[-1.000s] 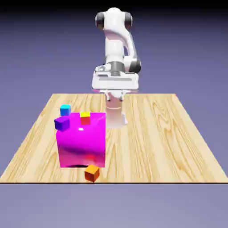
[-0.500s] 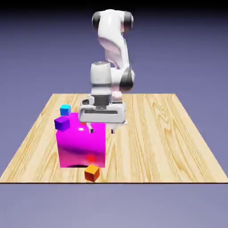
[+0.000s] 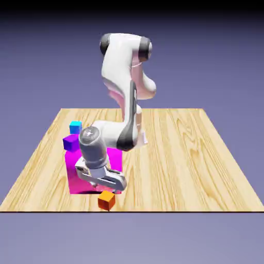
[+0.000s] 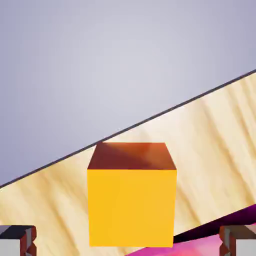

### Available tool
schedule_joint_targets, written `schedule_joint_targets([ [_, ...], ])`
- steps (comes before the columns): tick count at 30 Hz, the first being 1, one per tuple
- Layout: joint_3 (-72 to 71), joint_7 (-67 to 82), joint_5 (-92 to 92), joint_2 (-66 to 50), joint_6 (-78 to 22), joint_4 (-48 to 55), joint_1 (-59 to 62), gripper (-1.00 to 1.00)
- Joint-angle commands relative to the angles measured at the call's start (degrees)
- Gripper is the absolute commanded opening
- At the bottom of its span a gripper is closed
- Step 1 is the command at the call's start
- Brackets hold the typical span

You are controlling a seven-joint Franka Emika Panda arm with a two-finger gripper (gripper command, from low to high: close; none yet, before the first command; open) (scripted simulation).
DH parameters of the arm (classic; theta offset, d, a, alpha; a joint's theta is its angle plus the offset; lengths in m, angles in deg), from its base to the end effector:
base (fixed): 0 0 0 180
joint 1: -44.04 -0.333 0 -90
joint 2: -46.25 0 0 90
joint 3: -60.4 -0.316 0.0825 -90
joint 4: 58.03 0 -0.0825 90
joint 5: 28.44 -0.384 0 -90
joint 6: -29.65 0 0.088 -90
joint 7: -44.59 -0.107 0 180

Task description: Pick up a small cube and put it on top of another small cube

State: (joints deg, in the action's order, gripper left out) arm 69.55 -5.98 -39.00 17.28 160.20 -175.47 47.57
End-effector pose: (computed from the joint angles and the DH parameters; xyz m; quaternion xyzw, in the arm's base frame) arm 0.5500 -0.1206 0.1717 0.8084 -0.5732 -0.1321 0.0223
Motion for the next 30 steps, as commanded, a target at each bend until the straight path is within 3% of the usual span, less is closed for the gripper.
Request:
schedule_joint_targets([
  [1, -0.5, 0.4, -0.6, -2.1, 2.5, -0.4, 0.2, 0.0],
  [3, -1.1, 1.0, -1.5, -4.9, 5.8, -0.9, 0.5, 0.0],
  [4, -1.1, 1.0, -1.5, -4.9, 5.8, -0.9, 0.5, -1.0],
  [10, -0.9, -0.6, 2.3, 4.9, -3.9, 0.6, -2.0, -1.0],
  [30, 3.1, 11.7, 18.7, 46.4, -29.2, -13.8, -2.8, -1.0],
])
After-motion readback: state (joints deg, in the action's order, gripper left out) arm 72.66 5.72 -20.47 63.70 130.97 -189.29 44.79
